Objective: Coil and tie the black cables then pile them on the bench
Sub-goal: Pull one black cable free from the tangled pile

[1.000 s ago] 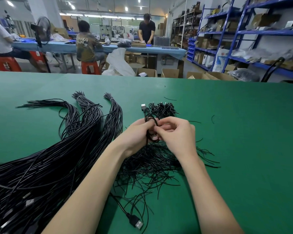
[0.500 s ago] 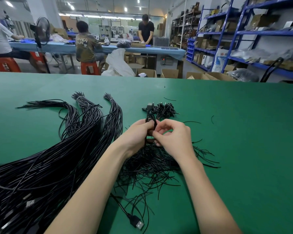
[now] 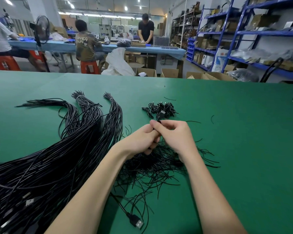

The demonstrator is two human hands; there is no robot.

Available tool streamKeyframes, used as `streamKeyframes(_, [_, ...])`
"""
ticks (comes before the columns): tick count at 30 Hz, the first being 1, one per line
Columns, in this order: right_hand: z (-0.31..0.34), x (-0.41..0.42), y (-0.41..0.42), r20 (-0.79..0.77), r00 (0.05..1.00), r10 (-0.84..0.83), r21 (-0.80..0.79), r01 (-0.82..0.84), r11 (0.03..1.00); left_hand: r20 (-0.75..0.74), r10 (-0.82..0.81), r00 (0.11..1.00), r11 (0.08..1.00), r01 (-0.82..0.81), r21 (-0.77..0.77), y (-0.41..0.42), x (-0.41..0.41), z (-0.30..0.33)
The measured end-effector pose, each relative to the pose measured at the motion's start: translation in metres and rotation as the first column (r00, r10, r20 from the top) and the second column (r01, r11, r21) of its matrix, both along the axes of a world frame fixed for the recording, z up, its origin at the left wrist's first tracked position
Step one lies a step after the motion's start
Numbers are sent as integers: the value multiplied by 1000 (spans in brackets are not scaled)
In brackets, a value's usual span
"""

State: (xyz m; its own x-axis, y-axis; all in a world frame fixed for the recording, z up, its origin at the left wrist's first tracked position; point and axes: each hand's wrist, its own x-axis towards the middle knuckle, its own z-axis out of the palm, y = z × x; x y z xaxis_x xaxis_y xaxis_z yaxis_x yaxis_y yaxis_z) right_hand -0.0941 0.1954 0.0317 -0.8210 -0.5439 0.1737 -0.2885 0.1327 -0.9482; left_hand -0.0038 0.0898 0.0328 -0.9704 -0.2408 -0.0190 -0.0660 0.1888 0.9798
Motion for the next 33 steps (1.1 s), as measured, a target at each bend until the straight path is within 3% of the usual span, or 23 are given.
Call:
streamKeyframes(2, [1,-1,2,-3,1000,16,13,-16,1000,20,-33,999,999,32,19,2,1,1])
streamKeyframes(6, [-1,-7,6,-58,997,-52,63,55,996,106,-89,990,949,52,310,0,0,5])
streamKeyframes(9, [1,-10,11,39,998,44,20,-45,999,104,-165,981,901,106,421,-2,0,8])
streamKeyframes(16, [-2,-9,11,235,965,117,-137,-86,987,160,-79,984,893,-1,450,-1,-3,8])
streamKeyframes(22, [5,-8,13,458,864,208,-290,-76,954,86,9,996,942,-37,333,-3,1,8])
streamKeyframes(33, [4,-11,13,492,859,142,-310,20,951,10,-3,1000,980,1,197,3,1,6])
